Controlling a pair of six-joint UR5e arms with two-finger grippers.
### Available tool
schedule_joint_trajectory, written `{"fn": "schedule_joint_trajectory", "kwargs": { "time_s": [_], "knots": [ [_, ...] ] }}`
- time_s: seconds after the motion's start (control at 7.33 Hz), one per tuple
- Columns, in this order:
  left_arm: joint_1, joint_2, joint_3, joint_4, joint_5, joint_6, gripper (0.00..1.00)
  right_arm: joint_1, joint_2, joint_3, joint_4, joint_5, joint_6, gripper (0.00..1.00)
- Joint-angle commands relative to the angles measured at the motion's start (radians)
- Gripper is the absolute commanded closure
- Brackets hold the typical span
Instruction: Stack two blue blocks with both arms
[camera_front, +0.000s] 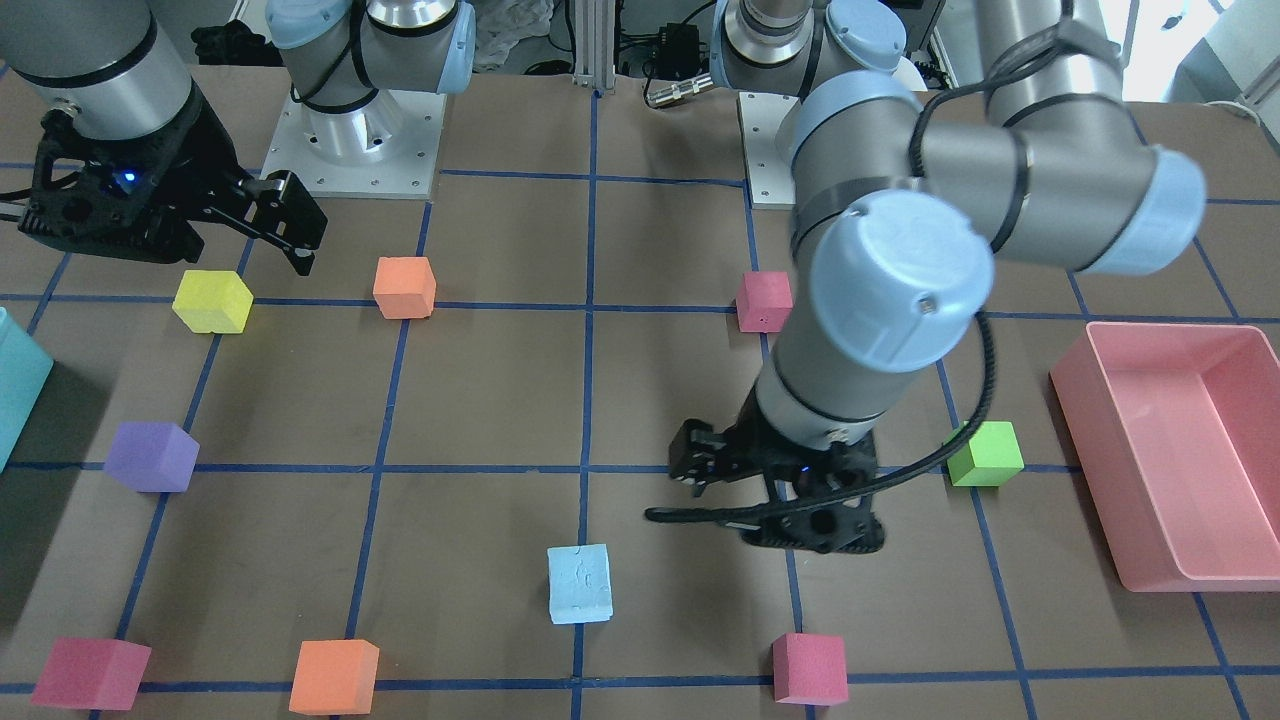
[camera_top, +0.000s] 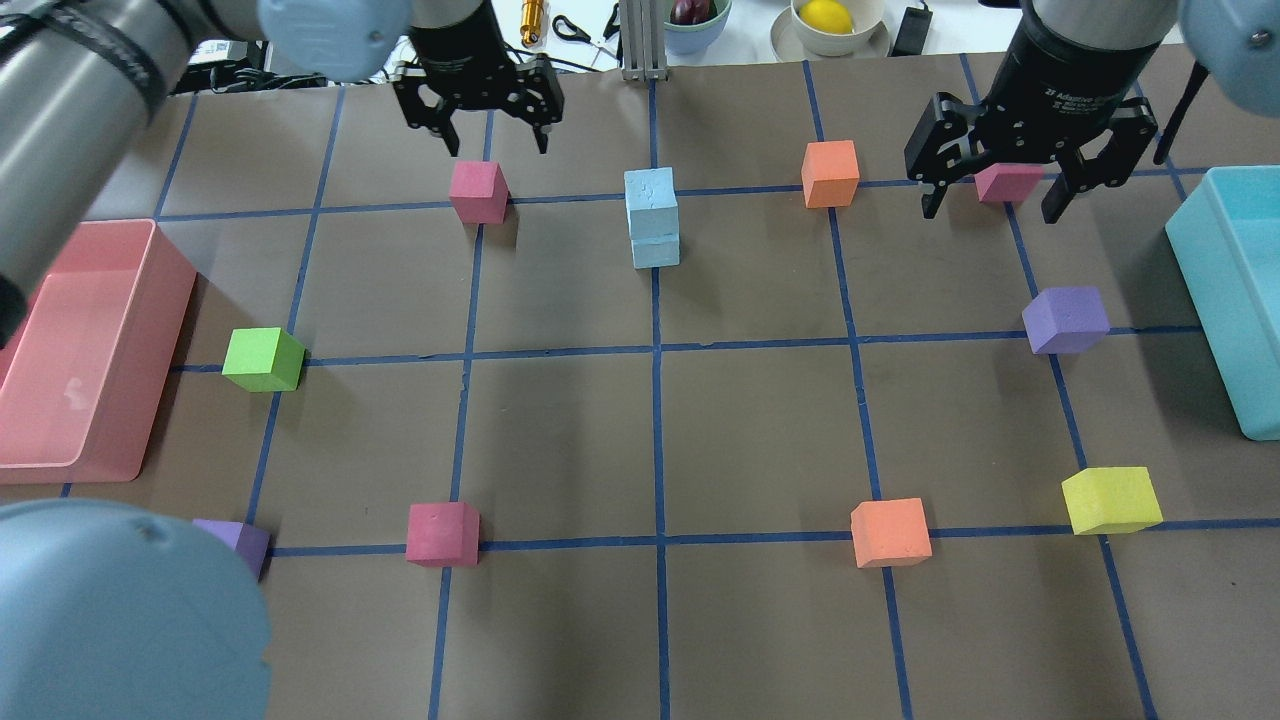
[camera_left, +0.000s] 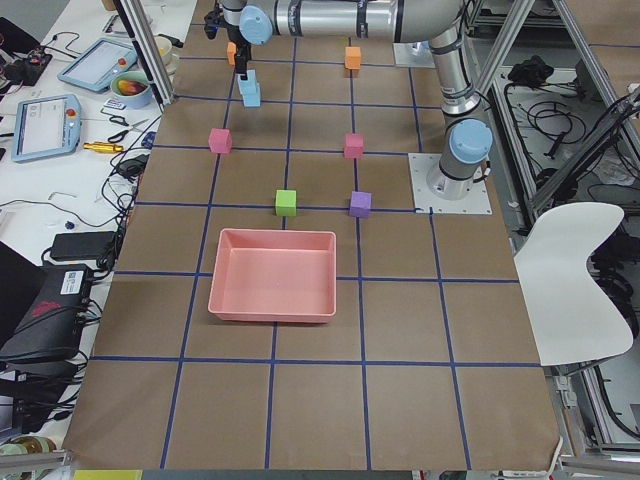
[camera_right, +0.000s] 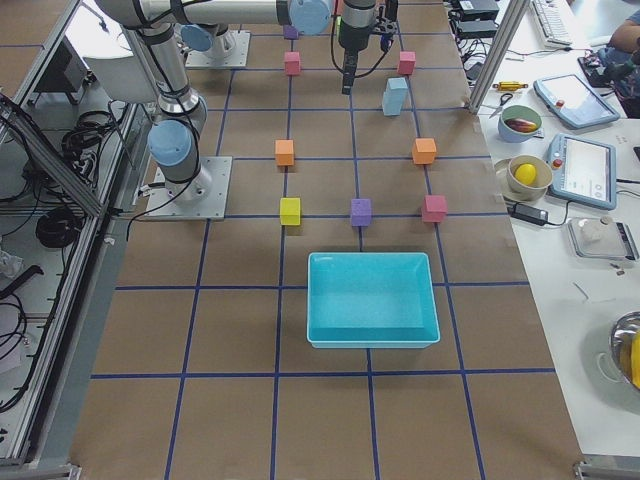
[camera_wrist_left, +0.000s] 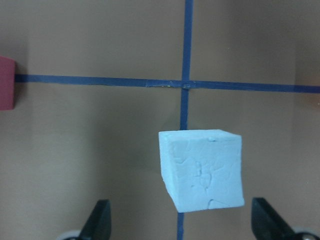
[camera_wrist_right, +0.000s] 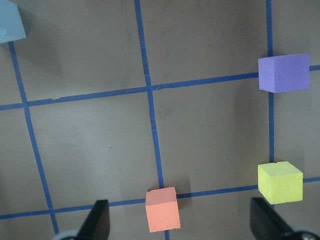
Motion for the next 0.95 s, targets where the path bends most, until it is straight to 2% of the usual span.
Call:
{"fn": "schedule_joint_trajectory", "kwargs": {
  "time_s": [0.0, 0.27, 0.55, 0.82],
  "knots": [
    [0.075, 0.226, -0.154, -0.084, 0.021, 0.105, 0.00, 0.000, 0.000, 0.000, 0.001, -0.009, -0.005, 0.00],
    [0.067, 0.398, -0.284, -0.078, 0.024, 0.100, 0.00, -0.001, 0.000, 0.000, -0.003, -0.011, -0.018, 0.00],
    [0.064, 0.431, -0.374, 0.073, 0.030, -0.004, 0.00, 0.000, 0.000, 0.000, -0.006, -0.007, -0.021, 0.00],
    [0.064, 0.439, -0.377, 0.072, 0.027, -0.001, 0.00, 0.000, 0.000, 0.000, -0.008, -0.007, -0.020, 0.00]
  ]
}}
